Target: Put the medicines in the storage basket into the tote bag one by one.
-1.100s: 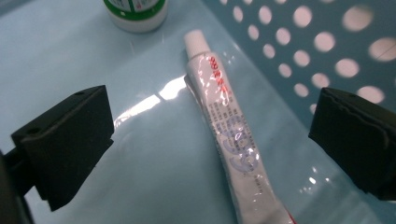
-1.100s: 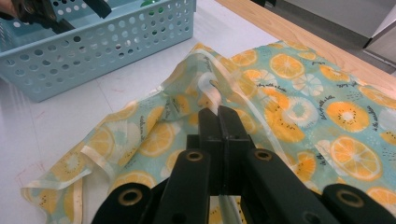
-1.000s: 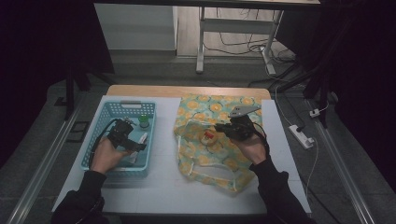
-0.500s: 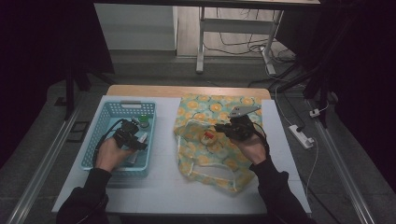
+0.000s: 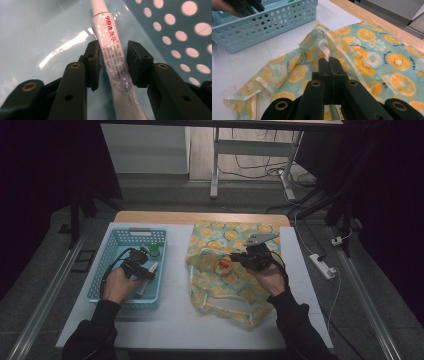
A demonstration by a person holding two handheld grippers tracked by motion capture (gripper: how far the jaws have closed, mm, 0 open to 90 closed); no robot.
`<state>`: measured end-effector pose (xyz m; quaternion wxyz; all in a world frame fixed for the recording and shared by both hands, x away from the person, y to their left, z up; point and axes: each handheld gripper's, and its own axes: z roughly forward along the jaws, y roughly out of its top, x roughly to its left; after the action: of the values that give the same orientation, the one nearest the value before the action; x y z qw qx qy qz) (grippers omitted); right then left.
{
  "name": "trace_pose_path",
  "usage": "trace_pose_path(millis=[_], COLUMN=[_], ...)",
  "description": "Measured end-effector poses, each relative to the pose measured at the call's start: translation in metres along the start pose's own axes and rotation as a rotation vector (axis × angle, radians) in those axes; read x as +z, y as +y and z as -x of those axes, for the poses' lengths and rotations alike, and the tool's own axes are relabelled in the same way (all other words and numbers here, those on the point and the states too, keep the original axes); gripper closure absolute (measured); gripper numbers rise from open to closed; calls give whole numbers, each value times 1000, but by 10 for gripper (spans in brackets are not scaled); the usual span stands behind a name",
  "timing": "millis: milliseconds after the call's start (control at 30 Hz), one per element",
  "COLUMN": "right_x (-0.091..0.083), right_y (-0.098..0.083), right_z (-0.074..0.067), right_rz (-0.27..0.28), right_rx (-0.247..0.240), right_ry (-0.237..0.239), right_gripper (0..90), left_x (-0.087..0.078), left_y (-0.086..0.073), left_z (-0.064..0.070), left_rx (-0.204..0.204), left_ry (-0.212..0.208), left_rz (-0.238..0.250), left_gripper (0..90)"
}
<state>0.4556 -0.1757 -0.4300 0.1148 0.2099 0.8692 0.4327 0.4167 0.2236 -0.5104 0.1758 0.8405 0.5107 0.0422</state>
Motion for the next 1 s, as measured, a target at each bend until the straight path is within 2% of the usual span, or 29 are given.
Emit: trace_pose_path(millis=[100, 267, 433, 633, 800, 1000], right_x=[0, 0, -1, -2, -3, -5], right_y=[0, 0, 0, 1, 1, 3], right_z=[0, 0, 0, 0, 0, -2], right_rz=[0, 1, 6, 10, 17, 25], right_rx=[0, -1, 1, 0, 3, 1], right_ry=[0, 0, 1, -2, 0, 3], right_gripper=[900, 900, 900, 900, 900, 900], left_x=[-1, -2, -6, -17, -29, -48], left_y=[-1, -1, -2, -3, -5, -8], left_z=[-1, -1, -3, -5, -6, -5], left_rx=[-6, -5, -25, -32, -18, -1], left_ry=[8, 32, 17, 4, 7, -15], left_rz=[2, -2, 17, 74, 132, 206], left_gripper=[699, 711, 714, 716, 716, 716])
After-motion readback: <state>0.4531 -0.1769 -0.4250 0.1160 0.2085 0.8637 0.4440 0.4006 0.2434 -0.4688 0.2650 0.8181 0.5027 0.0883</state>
